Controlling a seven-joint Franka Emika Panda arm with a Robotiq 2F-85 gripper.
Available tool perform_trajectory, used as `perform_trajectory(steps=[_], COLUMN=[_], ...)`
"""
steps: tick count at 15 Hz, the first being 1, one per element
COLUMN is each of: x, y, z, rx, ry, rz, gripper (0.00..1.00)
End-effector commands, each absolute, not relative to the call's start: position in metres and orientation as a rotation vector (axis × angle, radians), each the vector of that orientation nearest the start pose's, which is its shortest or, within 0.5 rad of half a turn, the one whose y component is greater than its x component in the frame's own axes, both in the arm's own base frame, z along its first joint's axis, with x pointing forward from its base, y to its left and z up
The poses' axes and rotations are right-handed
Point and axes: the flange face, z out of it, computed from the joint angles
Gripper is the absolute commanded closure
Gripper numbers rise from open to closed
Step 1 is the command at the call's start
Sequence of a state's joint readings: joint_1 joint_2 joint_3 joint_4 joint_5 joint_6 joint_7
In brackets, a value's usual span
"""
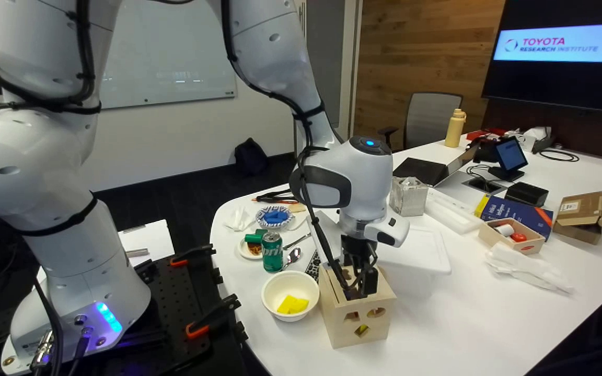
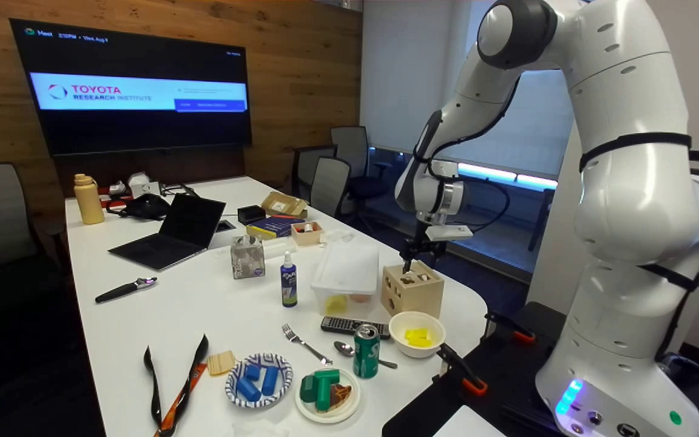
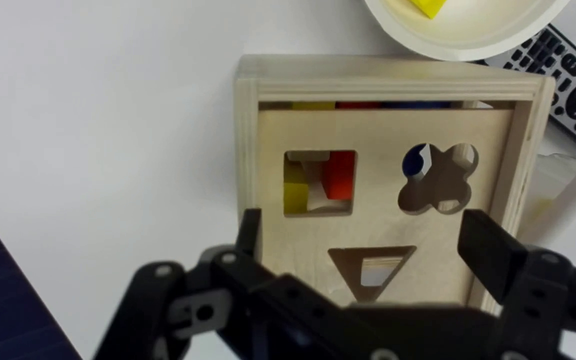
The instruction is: Open the wooden object
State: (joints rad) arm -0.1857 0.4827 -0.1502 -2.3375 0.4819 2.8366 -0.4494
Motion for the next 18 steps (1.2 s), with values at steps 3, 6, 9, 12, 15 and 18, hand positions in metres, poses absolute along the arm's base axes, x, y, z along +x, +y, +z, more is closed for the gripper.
perform_trajectory(steps=[3, 6, 9, 12, 15, 18], x=[0.475, 0.474, 0.474, 0.476, 0.479, 0.486], y=[-0.19, -0.19, -0.19, -0.19, -0.187, -0.187], z=[0.12, 0.114, 0.109, 0.105, 0.101, 0.099], rx=[-3.004, -2.991, -2.978, -2.964, -2.946, -2.949], ry=[0.522, 0.529, 0.535, 0.542, 0.552, 0.557], rz=[-0.078, -0.066, -0.057, -0.047, -0.033, -0.057], gripper=[0.0, 0.0, 0.0, 0.0, 0.0, 0.0])
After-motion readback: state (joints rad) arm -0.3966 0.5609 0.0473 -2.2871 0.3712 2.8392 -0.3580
